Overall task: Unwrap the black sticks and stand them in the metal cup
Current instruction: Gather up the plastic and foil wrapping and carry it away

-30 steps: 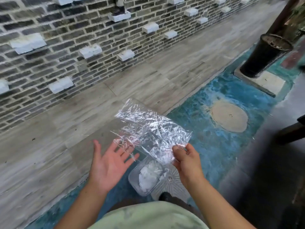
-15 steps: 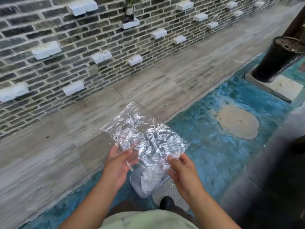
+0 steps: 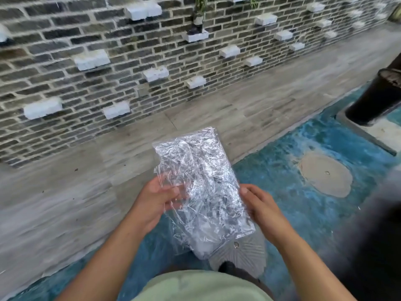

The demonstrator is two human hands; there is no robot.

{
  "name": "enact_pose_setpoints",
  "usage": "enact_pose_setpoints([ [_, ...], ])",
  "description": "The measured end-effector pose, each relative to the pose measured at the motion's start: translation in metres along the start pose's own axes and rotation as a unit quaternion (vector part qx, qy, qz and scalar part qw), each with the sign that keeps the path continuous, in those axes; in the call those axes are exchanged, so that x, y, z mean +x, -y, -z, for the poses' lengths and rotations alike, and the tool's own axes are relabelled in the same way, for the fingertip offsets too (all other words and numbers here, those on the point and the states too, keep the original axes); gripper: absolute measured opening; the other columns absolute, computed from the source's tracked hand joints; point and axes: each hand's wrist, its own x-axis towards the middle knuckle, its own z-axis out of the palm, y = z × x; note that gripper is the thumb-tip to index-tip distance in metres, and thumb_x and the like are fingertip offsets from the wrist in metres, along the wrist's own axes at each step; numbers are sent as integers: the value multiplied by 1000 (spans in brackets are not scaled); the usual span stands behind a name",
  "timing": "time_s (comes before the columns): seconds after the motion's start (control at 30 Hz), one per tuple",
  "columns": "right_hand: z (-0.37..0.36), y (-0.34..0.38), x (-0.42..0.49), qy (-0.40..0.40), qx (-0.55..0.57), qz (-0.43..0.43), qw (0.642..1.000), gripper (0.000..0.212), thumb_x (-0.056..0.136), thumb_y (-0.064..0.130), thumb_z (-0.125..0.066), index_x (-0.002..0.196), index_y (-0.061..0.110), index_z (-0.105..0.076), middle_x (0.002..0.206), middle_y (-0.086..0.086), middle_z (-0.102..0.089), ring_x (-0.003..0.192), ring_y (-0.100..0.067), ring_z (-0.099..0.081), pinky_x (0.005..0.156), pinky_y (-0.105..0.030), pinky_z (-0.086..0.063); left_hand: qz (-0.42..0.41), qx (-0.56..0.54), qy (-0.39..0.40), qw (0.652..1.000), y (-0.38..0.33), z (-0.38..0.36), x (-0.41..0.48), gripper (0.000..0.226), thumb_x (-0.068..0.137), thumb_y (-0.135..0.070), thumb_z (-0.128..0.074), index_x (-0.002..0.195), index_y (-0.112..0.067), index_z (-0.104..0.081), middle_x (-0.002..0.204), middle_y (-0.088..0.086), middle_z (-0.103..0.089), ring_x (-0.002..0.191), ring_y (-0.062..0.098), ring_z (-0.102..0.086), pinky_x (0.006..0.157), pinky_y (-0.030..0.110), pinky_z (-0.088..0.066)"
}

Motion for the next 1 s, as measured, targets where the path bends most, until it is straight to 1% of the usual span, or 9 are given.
enact_pose_setpoints([
  [0.1, -9, -3, -2, 29, -7, 13, 999, 26, 94, 26, -67, 91, 1, -62, 77, -6, -46, 54, -6, -39, 51, -16, -35, 5, 21, 6, 1000, -1, 10, 5, 62, 90, 9, -57, 146, -7, -36, 98, 15, -75, 77, 22, -75, 67, 33, -62],
  [0.2, -13, -17, -2, 8, 15, 7, 1000, 23, 82, 18, -70, 84, -3, -61, 66, -10, -47, 50, -11, -42, 45, -19, -38, 13, 35, 17, 999, 3, 10, 8, 56, 89, 6, -60, 133, -23, -41, 93, 8, -77, 81, 22, -72, 65, 30, -60],
  [0.27, -14, -31, 1, -18, 33, -6, 999, 14, 89, 7, -69, 82, -1, -61, 61, -4, -56, 51, -12, -48, 47, -20, -40, 34, 16, 10, 999, 12, 8, 13, 35, 91, 0, -63, 117, -20, -51, 94, 7, -76, 81, 20, -71, 66, 31, -59],
  [0.33, -16, -45, 4, -51, 40, -23, 998, 19, 95, 2, -62, 76, 7, -58, 56, 3, -55, 50, -8, -49, 48, -18, -41, 66, -13, -1, 998, 27, 5, 19, 18, 92, -8, -63, 108, -13, -59, 88, 6, -76, 69, 13, -70, 60, 30, -59],
  [0.43, -14, -75, 14, -104, 48, -67, 991, 28, 96, 3, -60, 71, 13, -53, 51, 7, -47, 46, -3, -47, 48, -17, -40, 139, -15, -26, 990, 65, 3, 27, 27, 86, -16, -68, 111, -11, -60, 84, 2, -77, 71, 18, -65, 56, 30, -58],
  [0.6, -4, -142, 42, -141, 49, -126, 981, 23, 97, 7, -62, 75, 11, -55, 57, 0, -42, 58, -17, -37, 53, -28, -33, 237, 67, -22, 969, 136, 10, 43, 23, 90, -13, -68, 112, -13, -63, 102, 9, -78, 95, 28, -72, 79, 41, -57],
  [0.8, -2, -243, 80, -136, -7, -218, 966, 25, 94, 1, -61, 70, 7, -55, 53, -3, -47, 50, -15, -39, 48, -24, -35, 304, 144, -58, 940, 235, 16, 88, 8, 90, 0, -63, 95, -6, -64, 73, 10, -69, 50, 14, -63, 54, 26, -51],
  [0.9, -1, -298, 101, -148, -20, -262, 953, 26, 93, -3, -60, 68, 7, -58, 48, 1, -49, 47, -14, -39, 43, -20, -34, 342, 139, -78, 926, 291, 20, 116, 5, 92, 6, -58, 95, 2, -59, 67, 15, -60, 39, 11, -57, 40, 21, -48],
  [1.0, 1, -348, 127, -144, -41, -304, 941, 21, 90, -4, -61, 75, 9, -64, 52, 0, -54, 45, -12, -44, 41, -18, -35, 368, 141, -89, 915, 345, 26, 139, 5, 93, 2, -59, 97, 0, -62, 70, 14, -63, 45, 13, -61, 41, 21, -48],
])
